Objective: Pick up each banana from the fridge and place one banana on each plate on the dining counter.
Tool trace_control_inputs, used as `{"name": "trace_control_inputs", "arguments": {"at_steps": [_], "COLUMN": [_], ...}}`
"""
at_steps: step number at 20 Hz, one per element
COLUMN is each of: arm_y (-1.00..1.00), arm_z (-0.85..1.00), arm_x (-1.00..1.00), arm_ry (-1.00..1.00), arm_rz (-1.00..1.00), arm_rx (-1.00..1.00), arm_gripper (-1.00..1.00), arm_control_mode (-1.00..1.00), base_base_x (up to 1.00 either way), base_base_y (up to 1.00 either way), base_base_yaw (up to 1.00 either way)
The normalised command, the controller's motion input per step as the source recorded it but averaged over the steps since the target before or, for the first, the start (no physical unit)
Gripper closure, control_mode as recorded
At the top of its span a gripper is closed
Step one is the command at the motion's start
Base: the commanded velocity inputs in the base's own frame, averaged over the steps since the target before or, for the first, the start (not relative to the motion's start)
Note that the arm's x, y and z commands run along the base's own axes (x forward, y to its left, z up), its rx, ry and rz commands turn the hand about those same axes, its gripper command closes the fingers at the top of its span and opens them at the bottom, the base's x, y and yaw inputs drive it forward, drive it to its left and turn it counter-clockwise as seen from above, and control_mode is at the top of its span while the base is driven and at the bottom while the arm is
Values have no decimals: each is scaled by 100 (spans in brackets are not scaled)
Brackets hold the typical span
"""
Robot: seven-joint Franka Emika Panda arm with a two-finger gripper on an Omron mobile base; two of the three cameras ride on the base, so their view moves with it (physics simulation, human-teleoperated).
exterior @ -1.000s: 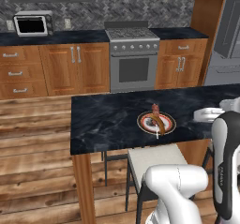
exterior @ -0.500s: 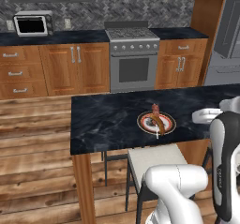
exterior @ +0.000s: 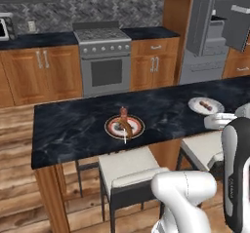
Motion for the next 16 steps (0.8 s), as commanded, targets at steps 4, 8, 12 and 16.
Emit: {"name": "trace_control_inputs", "arguments": {"at_steps": [4,8,12,16], "arm_y": [0,0,0,0], "arm_z": [0,0,0,0], "arm_x": [0,0,0,0], "arm_ry": [0,0,0,0], "arm_rz": [0,0,0,0], "arm_rx": [0,0,0,0], "arm_gripper": [-100,-100,-100,-100], "arm_control_mode": [100,100,100,100], "base_base_x": [-37,-11,3,12], "base_base_y": [-93,-100,-100,-100], "base_base_yaw": [-39,-28,-18,-10]}}
